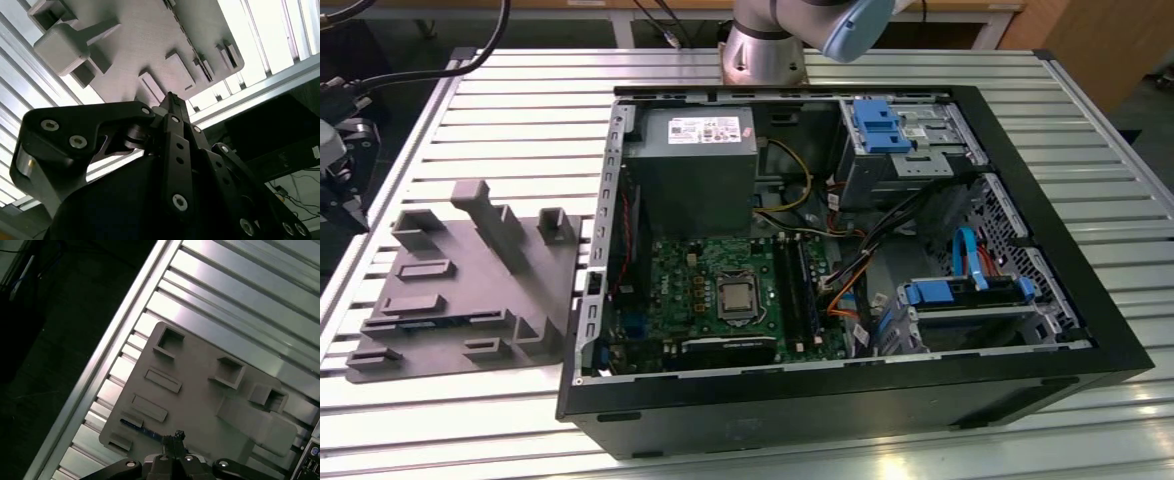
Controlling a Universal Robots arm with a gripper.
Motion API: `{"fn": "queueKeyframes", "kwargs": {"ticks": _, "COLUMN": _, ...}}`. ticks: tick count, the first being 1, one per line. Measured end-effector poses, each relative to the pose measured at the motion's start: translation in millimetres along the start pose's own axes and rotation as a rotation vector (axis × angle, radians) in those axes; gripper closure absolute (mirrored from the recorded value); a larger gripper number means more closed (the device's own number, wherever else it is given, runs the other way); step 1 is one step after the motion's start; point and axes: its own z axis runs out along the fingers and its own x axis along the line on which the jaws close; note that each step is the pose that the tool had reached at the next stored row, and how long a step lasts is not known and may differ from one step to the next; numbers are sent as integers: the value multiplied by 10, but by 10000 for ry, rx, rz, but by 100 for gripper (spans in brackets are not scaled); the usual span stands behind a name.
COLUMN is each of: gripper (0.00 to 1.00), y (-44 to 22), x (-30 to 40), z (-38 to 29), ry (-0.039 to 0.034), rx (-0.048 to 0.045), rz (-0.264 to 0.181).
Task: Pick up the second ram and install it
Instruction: 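Pick up the second ram and move it above second insertion slot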
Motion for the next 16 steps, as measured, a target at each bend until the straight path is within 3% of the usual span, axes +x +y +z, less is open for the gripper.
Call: {"fn": "queueKeyframes", "kwargs": {"ticks": 16, "gripper": 89, "y": 0, "x": 0, "z": 0, "ry": 56, "rx": -17, "rz": -1305}}
